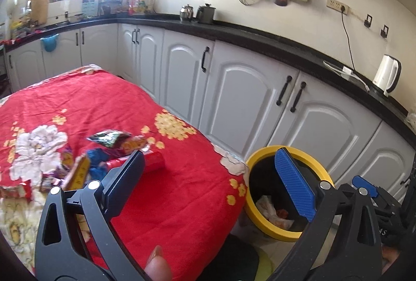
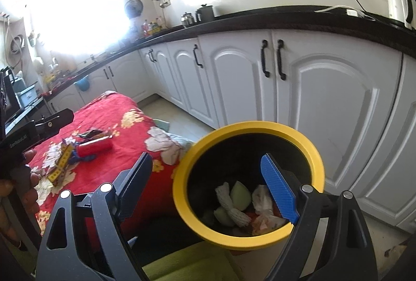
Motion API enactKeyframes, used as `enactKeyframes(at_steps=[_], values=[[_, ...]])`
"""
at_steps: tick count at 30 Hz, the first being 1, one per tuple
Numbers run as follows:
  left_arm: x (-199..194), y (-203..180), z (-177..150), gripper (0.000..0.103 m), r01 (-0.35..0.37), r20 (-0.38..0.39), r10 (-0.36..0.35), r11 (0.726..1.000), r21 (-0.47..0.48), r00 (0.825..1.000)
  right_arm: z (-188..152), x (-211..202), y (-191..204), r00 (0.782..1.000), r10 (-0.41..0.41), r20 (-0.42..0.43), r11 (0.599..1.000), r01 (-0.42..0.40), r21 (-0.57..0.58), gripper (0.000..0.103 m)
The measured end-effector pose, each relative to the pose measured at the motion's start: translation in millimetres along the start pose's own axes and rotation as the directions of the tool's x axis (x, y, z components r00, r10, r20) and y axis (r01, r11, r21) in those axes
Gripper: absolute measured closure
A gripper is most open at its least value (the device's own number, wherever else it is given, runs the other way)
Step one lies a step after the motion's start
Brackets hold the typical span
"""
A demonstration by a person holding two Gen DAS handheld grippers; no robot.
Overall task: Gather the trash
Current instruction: 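Move both open tools back over the table toward the remaining trash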
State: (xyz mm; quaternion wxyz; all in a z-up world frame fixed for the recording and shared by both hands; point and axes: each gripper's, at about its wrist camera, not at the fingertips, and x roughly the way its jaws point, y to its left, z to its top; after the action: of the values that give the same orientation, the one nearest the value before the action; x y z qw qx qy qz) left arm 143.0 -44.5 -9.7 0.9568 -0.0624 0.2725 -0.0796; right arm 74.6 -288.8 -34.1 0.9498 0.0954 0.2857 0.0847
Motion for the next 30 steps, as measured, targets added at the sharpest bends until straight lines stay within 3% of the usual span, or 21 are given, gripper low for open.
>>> enactKeyframes(at_steps=[30], values=[[-53.8,88.0,8.9,0.011,-0.104,0.086,0.115,0.987,-0.120,0.990,28.1,-0.7,95.9,0.988,0.151,0.017,0.983,-0.148,-0.112,0.018]])
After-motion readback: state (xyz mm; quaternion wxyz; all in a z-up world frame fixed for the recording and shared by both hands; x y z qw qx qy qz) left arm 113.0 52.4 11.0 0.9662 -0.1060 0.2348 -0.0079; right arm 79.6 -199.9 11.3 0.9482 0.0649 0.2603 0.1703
